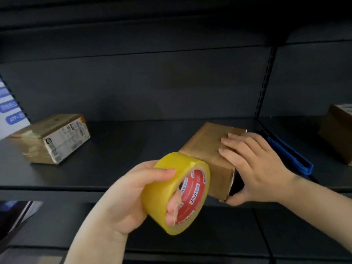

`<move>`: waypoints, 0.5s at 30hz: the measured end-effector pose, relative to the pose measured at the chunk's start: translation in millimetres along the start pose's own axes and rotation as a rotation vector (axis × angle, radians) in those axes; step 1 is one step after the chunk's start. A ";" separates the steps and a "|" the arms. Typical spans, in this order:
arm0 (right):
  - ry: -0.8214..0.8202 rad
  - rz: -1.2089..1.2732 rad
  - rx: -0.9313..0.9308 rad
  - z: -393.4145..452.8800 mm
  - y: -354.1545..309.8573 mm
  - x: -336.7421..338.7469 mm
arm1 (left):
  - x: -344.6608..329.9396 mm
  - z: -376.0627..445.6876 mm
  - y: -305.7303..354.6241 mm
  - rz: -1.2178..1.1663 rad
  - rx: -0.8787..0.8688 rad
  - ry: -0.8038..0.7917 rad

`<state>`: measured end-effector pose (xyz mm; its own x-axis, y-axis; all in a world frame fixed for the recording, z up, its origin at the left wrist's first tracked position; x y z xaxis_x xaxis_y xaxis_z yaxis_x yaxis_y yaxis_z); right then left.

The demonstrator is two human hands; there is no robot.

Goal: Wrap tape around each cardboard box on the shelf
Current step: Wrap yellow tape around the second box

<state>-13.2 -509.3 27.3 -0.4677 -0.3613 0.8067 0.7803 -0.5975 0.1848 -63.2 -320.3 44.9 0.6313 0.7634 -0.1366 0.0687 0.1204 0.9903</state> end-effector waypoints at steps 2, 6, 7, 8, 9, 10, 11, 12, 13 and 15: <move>0.007 -0.050 -0.008 8.3 1.8 3.6 | -0.5 -0.4 5.1 0.042 -0.067 -0.028; 0.062 0.085 -0.084 25.8 4.6 16.8 | -2.3 -0.2 22.8 0.140 -0.158 -0.016; 0.063 0.130 -0.102 29.0 3.9 19.8 | -1.8 -0.2 28.1 0.168 -0.163 0.014; 0.066 0.172 -0.129 31.3 4.3 22.8 | -1.7 -0.2 32.5 0.183 -0.161 0.044; 0.081 0.213 -0.180 32.6 7.2 25.7 | -2.8 -0.2 35.5 0.190 -0.142 0.074; 0.106 0.246 -0.241 33.1 12.3 28.6 | -4.5 0.5 36.5 0.222 -0.104 0.111; 0.131 0.271 -0.292 33.2 17.9 31.1 | -6.4 1.5 35.4 0.282 -0.058 0.145; 0.150 0.291 -0.325 32.9 23.2 33.2 | -8.4 2.4 33.5 0.334 -0.023 0.168; 0.153 0.313 -0.348 32.9 27.6 34.2 | -10.5 3.1 31.7 0.346 -0.016 0.179; 0.143 0.366 -0.382 33.5 32.4 34.4 | -15.3 5.4 31.7 0.309 -0.056 0.153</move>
<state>10.0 -517.1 79.8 -0.2663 -0.6718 0.6912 0.7090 -0.6223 -0.3317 -66.6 -331.6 78.4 0.4922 0.8549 0.1637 -0.1528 -0.1003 0.9831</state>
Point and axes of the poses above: each hand's wrist, its own z-axis towards the middle knuckle, its own x-axis out of the back of the hand, y = z × x, the point moved 5 cm from there along z, towards the middle knuckle, and after that the axes turned 15 degrees about z, right-handed, at the moved point
